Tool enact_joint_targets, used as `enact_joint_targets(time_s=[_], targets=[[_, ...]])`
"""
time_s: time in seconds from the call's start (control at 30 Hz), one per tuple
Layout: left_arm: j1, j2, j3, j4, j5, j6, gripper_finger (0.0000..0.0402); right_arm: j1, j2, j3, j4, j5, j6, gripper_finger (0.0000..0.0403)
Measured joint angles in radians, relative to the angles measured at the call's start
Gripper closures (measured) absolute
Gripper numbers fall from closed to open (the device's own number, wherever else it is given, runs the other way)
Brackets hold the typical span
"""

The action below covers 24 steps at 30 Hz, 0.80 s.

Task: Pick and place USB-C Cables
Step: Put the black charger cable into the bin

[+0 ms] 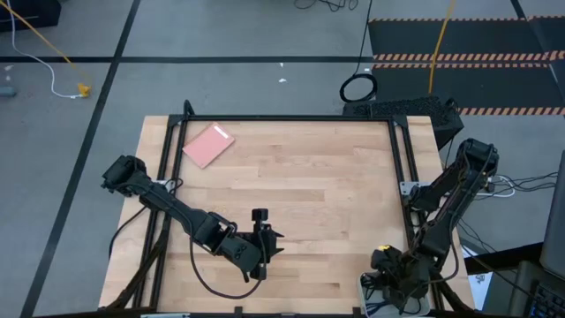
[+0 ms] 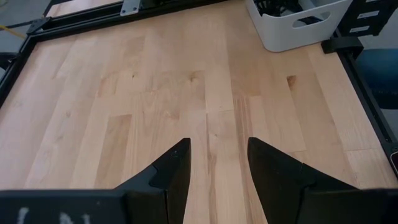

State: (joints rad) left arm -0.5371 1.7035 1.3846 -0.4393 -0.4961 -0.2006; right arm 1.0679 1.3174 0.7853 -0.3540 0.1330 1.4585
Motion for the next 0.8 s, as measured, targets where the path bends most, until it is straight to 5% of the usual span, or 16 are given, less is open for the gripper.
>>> enact_joint_targets(time_s=[0.17,0.33,0.6,0.8], targets=[[0.000,0.000,0.000,0.000,0.000,0.000,0.0240,-0.001,-0.011,0.000,-0.023,-0.025,0.008,0.0263],[0.000,0.000,0.000,0.001,0.000,0.009,0.0240,0.008,-0.030,0.000,0.004,0.085,-0.117,0.0263],[0.000,0.000,0.000,0.075,-0.001,0.089,0.0240,0.005,-0.086,0.000,0.078,0.431,-0.488,0.0322],[-0.004,0.000,0.000,0.096,-0.001,0.094,0.0240,0.006,-0.077,0.000,0.263,0.375,-0.656,0.0391]])
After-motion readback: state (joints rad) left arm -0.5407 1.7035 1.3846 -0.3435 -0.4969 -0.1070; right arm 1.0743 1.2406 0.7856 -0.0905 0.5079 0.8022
